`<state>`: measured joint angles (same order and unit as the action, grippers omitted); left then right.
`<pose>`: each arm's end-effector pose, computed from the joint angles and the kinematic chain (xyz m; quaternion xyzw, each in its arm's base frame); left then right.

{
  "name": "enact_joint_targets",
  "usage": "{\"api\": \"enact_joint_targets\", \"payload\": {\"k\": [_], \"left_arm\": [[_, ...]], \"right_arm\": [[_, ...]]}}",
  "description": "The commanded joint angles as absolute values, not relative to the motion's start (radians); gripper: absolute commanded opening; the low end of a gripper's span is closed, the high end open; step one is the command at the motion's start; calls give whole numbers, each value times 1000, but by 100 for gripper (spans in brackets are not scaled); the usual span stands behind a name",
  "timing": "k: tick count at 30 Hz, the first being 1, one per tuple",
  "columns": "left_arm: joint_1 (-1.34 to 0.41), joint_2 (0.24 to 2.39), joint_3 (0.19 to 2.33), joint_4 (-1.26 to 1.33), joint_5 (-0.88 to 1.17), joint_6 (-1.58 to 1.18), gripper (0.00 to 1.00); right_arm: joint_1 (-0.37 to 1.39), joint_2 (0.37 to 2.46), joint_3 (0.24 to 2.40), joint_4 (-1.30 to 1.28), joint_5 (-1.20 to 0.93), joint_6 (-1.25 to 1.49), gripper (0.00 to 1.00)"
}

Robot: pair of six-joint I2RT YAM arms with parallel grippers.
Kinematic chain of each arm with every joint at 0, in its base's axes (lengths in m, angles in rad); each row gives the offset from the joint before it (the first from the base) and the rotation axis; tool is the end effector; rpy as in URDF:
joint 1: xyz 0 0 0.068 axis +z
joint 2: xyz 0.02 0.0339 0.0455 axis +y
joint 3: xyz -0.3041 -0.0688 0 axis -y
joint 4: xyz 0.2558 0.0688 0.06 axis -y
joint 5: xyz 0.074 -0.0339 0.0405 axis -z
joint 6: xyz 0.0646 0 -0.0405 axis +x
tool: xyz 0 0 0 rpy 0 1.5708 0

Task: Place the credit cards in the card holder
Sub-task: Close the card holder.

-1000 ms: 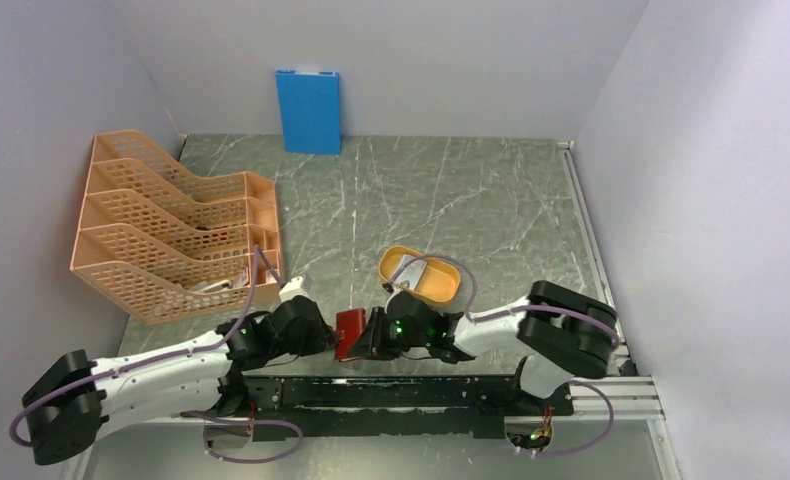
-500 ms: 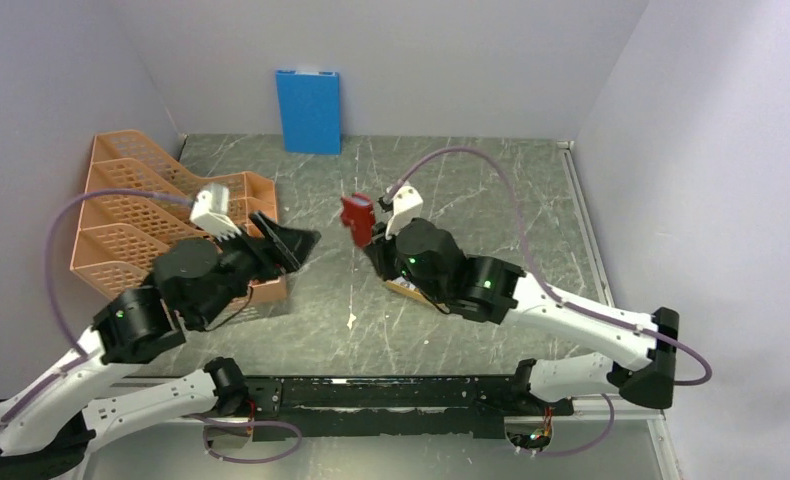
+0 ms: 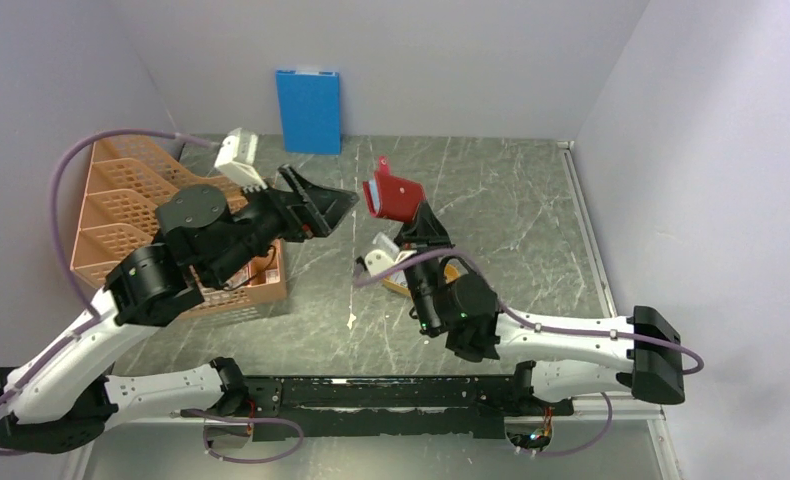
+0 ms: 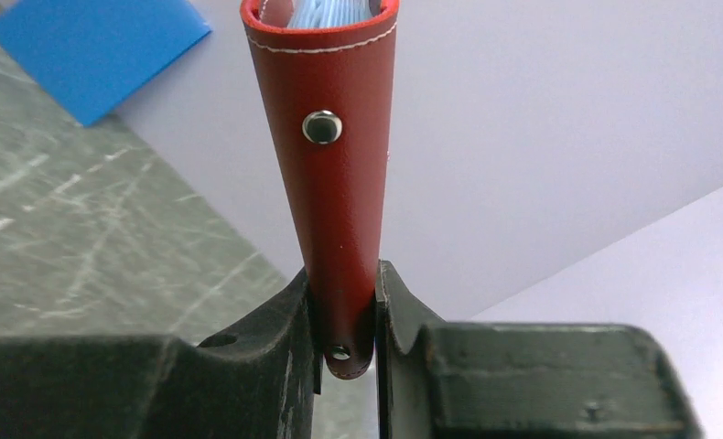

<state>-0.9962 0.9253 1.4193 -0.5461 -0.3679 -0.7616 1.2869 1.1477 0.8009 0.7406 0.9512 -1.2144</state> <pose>0.1108 -0.1283 0.5235 -0.0416 0.7229 -0.4365 0.5340 0.1231 0.2340 0.4031 -0.3486 0.5168 -0.2272 0.7482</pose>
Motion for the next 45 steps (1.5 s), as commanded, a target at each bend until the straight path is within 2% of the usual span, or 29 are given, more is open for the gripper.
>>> {"api": "enact_joint_targets", "payload": {"k": [1,9,19,32,35,37,39,40,41,43,45], "left_arm": [[-996,974,1482,-472,-229,-758,97],[-996,1068,1479,-505,-87,-815,97],[-996,1112,1481,-470,-82,-920,95],[-996,1173,1526,-489,-67,-960,56],[-996,1168,1517,-492,-68,-961,41],[-997,1163,1511,-494,-70,-960,26],[-996,1157,1501,-492,-74,-958,7],[-996,1151,1497,-494,-83,-954,5],[-996,1143,1493,-496,-102,-947,5],[-997,1121,1477,-499,-137,-921,5],[-996,1088,1475,-501,-185,-870,5]], "right_arm": [[1344,1139,721,1258,899,-1718,0],[1386,1110,656,1301,868,-1820,0],[1404,1134,667,1345,860,-1861,0],[1417,1162,680,1353,866,-1876,0],[1416,1158,677,1350,869,-1873,0],[1417,1156,678,1347,873,-1869,0],[1419,1153,681,1332,887,-1861,0],[1420,1149,688,1302,909,-1850,0],[1423,1145,698,1250,941,-1827,2],[1436,1140,723,1086,1022,-1735,33],[1453,1111,762,798,1078,-1522,72]]}}
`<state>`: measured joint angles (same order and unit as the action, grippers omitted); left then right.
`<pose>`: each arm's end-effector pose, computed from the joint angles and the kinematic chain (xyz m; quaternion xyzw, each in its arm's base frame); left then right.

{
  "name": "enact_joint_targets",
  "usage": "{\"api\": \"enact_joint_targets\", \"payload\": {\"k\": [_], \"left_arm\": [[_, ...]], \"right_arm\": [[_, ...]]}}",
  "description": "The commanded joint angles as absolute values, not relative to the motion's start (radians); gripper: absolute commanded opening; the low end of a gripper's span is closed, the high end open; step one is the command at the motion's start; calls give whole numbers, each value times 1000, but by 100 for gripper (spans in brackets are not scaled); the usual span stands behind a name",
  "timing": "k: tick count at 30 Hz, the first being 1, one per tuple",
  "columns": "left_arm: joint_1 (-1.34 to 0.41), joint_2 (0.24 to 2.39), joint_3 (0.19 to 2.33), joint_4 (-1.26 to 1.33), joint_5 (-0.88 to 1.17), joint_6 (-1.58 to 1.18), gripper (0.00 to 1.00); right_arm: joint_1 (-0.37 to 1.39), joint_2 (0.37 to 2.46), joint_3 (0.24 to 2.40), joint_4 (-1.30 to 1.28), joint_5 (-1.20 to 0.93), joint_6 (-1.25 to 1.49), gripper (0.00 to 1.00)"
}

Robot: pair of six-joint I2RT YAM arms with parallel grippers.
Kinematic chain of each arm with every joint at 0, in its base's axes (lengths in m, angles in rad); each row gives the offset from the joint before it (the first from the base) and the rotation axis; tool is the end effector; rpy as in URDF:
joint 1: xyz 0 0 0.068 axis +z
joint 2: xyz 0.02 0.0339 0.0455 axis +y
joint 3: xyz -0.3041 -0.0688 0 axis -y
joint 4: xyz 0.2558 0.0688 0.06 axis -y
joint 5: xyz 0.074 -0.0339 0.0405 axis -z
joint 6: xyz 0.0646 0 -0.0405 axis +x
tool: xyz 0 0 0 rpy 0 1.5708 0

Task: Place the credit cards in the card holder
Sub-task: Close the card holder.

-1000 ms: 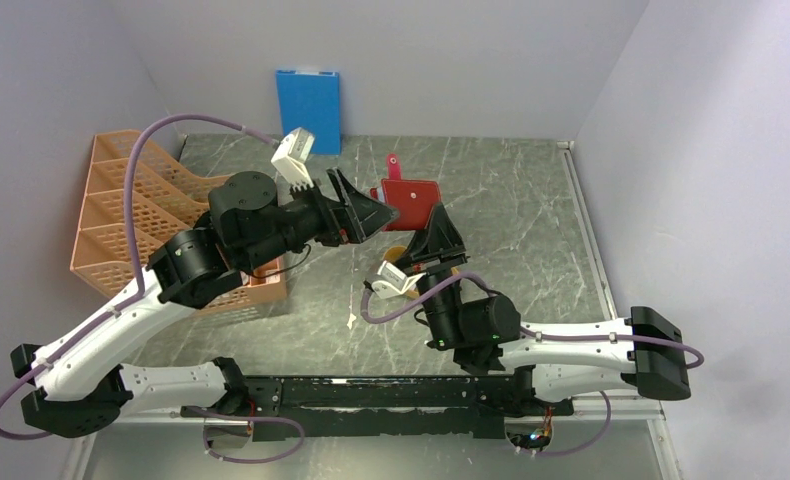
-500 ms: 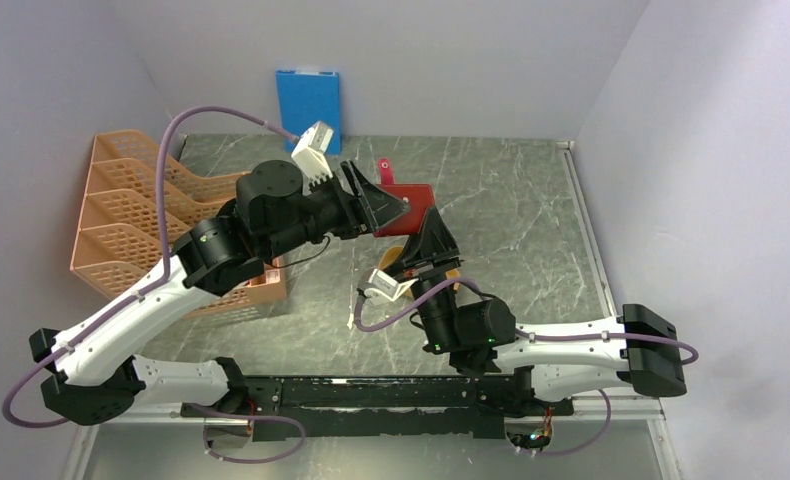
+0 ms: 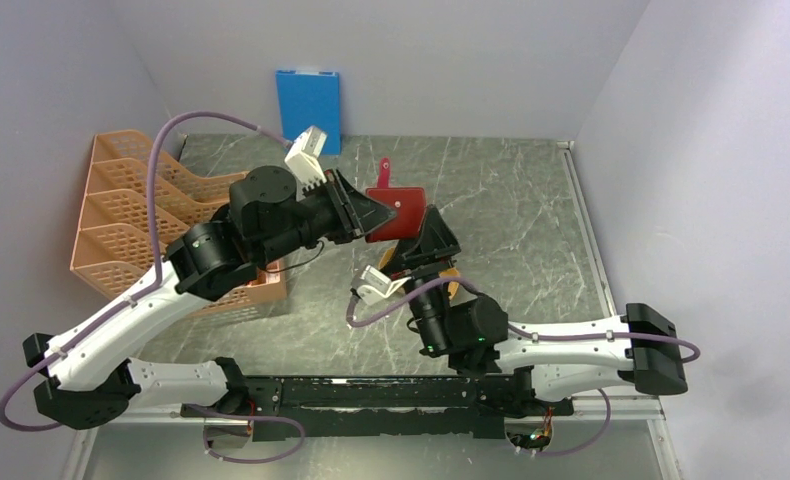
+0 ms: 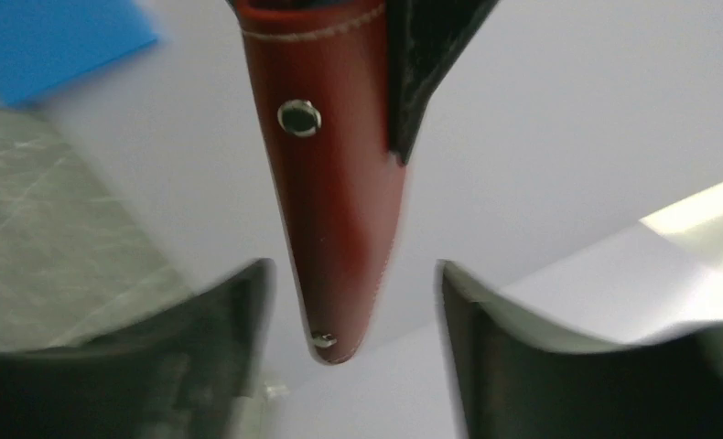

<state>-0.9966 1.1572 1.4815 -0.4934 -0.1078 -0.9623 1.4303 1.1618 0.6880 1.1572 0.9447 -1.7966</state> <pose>0.1456 -0.2123 0.5071 -0.0216 0.7637 -0.5116 0.3932 0.0856 0.2311 0.3998 -0.3995 0.3943 -0.3385 0.7552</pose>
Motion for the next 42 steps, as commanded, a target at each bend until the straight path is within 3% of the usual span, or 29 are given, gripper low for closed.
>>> {"api": "enact_joint_targets", "payload": {"k": [1,3,6,9,13,17,22,31,42], "left_arm": [[-997,1072,1481,-516,-221,-849,5],[-996,1039,1496,-544,-281,-795,5],[-997,980,1519,-565,-328,-697,5],[-996,925,1532,-563,-271,-575,5],[-996,906,1556,-580,-37,-409,5],[-996,908,1561,-592,248,-320,5],[-996,933,1578,-562,509,-261,5],[-996,989,1648,-545,641,-224,5],[-997,1014,1689,-624,671,-158,5]], "right_arm": [[1464,1086,803,585,1079,-1339,93],[1479,1063,927,81,1013,-848,100],[1469,1036,1065,-318,763,-407,100],[1403,944,1107,-387,434,-185,100],[1228,858,1206,-384,-24,-14,100],[1166,883,1371,-423,-245,83,100],[1167,908,1467,-418,-374,185,98],[1167,961,1536,-444,-460,283,92],[1166,902,1564,-439,-342,266,95]]}}
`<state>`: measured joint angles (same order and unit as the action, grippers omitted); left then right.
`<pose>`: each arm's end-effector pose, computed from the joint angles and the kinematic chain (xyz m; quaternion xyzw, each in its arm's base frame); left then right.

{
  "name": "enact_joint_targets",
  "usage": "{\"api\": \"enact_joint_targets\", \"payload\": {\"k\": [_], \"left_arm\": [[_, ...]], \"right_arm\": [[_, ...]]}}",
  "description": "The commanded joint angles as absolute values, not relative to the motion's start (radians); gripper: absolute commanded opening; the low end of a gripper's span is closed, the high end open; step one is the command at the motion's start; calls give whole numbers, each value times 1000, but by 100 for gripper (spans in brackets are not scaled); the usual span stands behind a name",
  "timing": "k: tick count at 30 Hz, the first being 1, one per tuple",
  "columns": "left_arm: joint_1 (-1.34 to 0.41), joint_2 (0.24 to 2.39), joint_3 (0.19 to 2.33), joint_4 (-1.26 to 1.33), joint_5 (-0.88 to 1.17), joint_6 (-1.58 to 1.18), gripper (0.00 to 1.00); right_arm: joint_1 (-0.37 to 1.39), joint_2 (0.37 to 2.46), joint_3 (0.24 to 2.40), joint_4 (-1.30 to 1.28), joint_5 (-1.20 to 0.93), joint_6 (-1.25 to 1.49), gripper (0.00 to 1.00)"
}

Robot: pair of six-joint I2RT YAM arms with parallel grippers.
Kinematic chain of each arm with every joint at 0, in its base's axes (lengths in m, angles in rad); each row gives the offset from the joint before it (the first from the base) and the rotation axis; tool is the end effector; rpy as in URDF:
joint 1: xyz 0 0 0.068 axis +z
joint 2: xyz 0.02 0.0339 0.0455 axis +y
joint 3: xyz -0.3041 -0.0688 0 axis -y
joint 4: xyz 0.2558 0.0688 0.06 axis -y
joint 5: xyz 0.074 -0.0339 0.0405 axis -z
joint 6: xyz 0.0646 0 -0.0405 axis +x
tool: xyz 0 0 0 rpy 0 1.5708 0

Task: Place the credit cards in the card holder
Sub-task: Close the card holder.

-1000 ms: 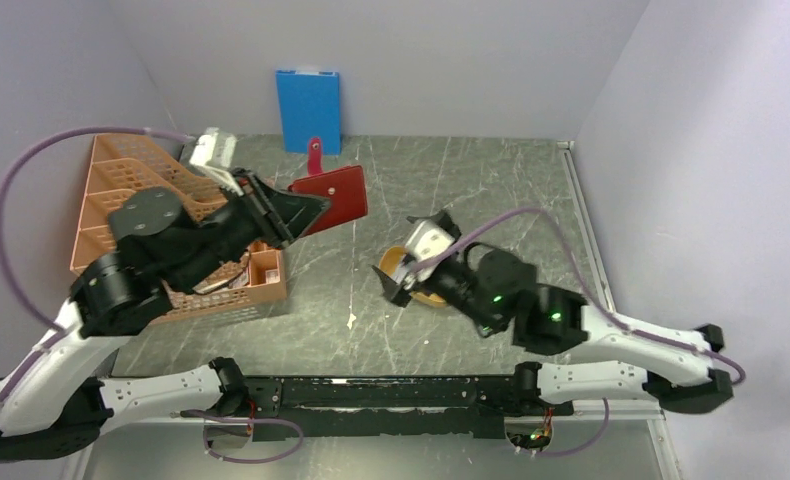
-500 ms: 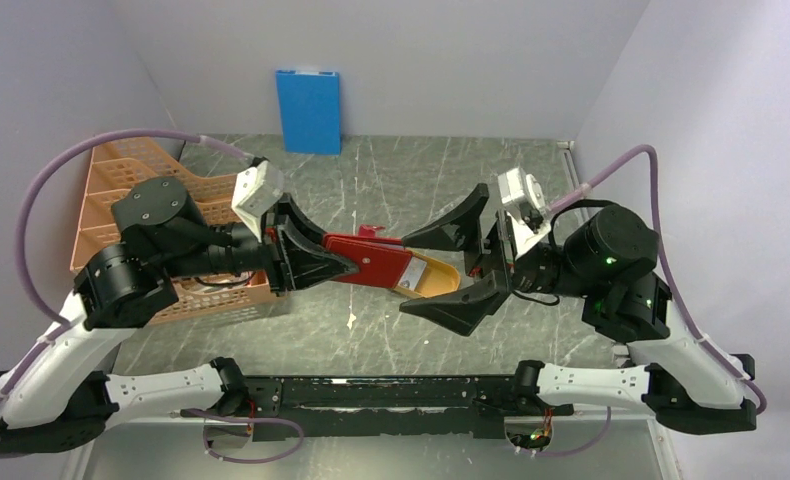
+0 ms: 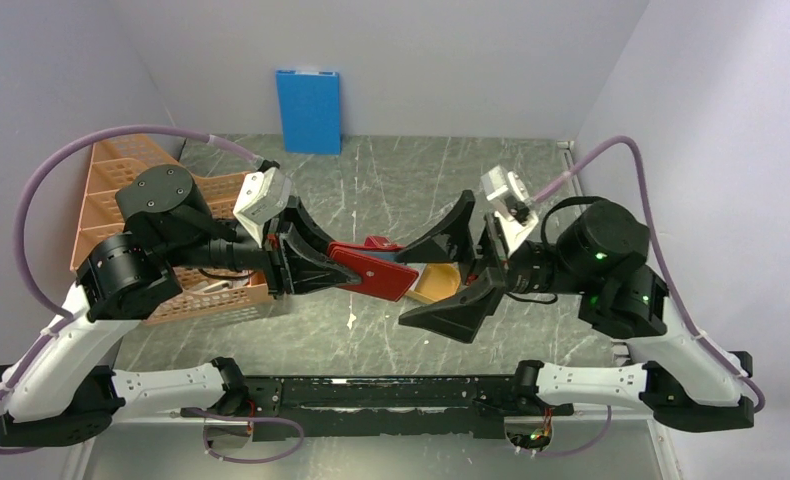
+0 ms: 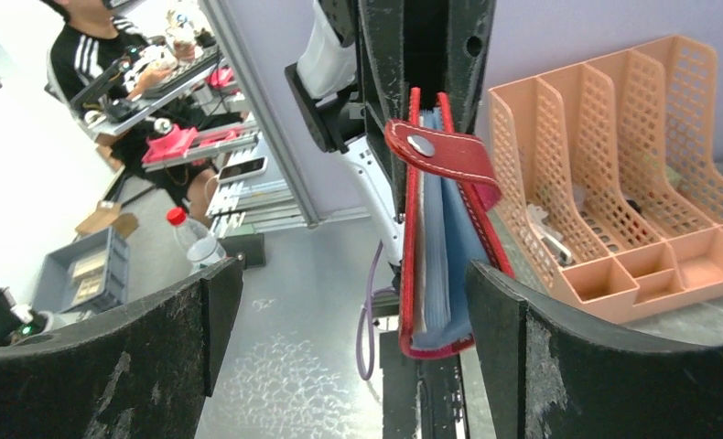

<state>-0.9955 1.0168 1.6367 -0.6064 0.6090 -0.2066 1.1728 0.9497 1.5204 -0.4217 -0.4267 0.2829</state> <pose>0.0562 -0.1546 0.5713 0.4545 0.5365 -0.5577 0.4410 0.0363 0.1553 0.5692 -0.4193 0.5066 0.5958 0.4610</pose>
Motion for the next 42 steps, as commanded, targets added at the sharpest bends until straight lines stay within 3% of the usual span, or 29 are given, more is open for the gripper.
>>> {"api": "enact_joint_targets", "payload": {"k": [1,6,18,22,30,35,37,38,39,41,42], "left_arm": [[-996,1012,1687,-634,668,-151,5],[-996,1002,1675,-637,686,-136,5],[-996,995,1685,-611,730,-112,5],[-996,992,1685,-610,731,-110,5],[-996,973,1678,-623,693,-91,5],[-996,966,1680,-627,679,-87,5],[-996,959,1672,-617,663,-92,5],[-996,954,1667,-609,642,-95,7],[-997,943,1658,-597,610,-102,19],[-996,901,1610,-544,519,-140,65],[-997,872,1571,-499,465,-177,81]], "right_arm": [[1166,892,1580,-449,-323,257,96],[1166,879,1588,-483,-260,238,97],[1167,987,1548,-446,-411,276,97],[1166,1010,1536,-415,-444,290,92],[1166,1013,1488,-345,-503,330,47],[1166,1013,1472,-317,-532,355,9],[1167,1003,1455,-286,-535,375,0],[1166,995,1441,-261,-531,386,0],[1167,979,1422,-231,-514,398,0],[1167,933,1362,-140,-459,435,0],[1167,908,1330,-94,-416,450,0]]}}
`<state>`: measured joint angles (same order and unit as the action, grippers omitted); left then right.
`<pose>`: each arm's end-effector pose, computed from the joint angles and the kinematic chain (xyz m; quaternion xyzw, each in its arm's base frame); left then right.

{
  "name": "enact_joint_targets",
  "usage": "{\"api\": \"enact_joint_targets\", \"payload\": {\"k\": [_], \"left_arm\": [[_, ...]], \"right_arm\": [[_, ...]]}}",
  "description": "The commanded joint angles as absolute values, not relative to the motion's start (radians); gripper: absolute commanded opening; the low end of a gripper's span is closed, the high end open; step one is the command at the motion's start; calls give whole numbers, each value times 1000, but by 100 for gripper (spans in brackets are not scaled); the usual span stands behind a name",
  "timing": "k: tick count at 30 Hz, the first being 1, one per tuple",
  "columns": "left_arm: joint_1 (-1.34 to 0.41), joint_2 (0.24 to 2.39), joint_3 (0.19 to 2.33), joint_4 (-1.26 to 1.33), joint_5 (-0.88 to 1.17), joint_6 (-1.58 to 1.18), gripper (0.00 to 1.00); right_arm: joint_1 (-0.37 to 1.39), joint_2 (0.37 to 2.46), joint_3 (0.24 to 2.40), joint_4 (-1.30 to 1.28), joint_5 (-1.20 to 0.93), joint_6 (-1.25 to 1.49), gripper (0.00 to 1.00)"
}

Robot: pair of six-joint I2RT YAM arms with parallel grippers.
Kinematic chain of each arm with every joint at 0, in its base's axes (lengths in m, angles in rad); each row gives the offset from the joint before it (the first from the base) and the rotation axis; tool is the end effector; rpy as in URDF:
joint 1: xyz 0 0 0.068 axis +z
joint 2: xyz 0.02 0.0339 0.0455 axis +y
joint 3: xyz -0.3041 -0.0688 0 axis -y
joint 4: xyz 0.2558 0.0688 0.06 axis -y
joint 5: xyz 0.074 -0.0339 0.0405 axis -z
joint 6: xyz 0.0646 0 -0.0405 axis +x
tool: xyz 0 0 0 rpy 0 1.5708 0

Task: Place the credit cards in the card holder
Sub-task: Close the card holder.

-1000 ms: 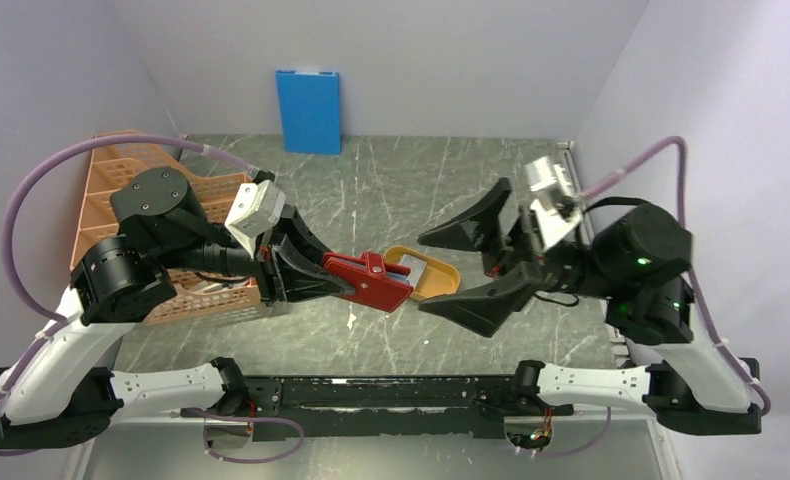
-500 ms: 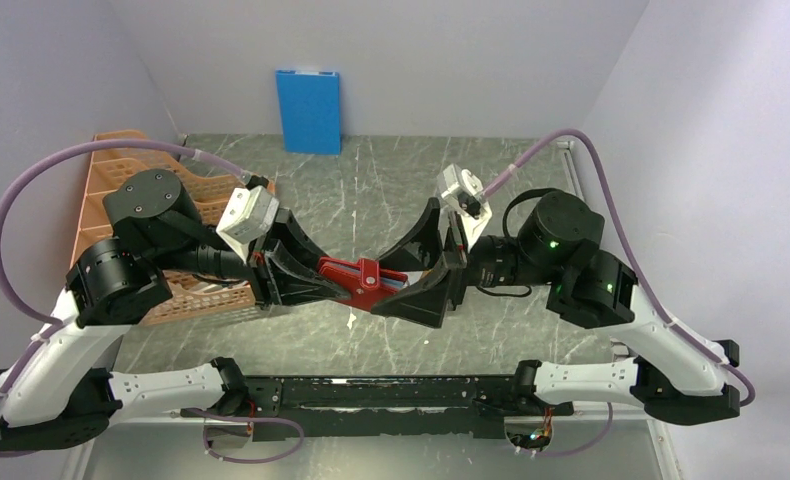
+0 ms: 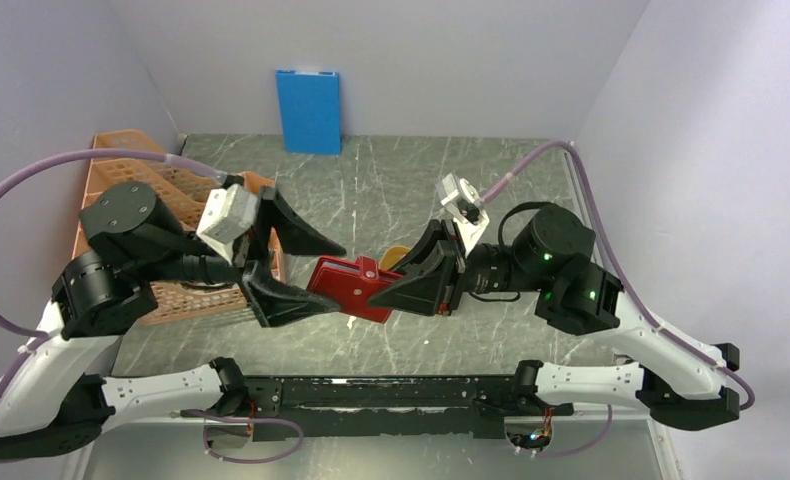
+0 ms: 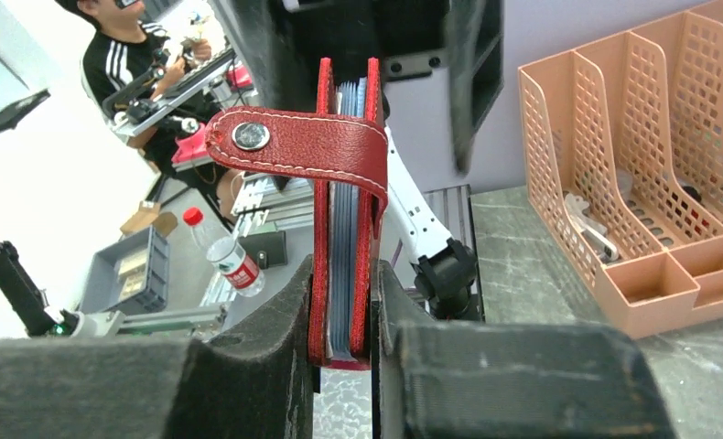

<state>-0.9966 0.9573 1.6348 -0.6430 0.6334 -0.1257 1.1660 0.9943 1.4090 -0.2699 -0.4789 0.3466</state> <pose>0.0399 -0.1321 0.5736 0.4816 0.5042 -0.5469 0.4635 0.0491 0.1902 0.5454 -0.4177 0.5114 0.6171 0.4280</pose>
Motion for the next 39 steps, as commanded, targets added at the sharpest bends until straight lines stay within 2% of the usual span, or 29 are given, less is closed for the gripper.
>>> {"api": "enact_joint_targets", "payload": {"k": [1,5,8,14,25,29,39], "left_arm": [[-997,838,1529,-451,418,-209,95],[-996,709,1348,-282,209,-347,98],[-996,626,1223,-131,156,-430,98],[-996,601,1078,121,169,-543,98],[-996,766,1060,347,281,-683,98],[-996,812,1067,360,309,-730,86],[-996,876,1063,424,362,-809,66]], "right_arm": [[1167,883,1295,-45,-379,465,0],[1166,802,1168,169,-261,523,0],[1167,785,1119,249,-235,549,0],[1167,770,1032,409,-174,612,0],[1167,786,961,543,-87,680,0],[1166,784,945,561,-56,683,0],[1167,770,902,585,33,679,0]]}}
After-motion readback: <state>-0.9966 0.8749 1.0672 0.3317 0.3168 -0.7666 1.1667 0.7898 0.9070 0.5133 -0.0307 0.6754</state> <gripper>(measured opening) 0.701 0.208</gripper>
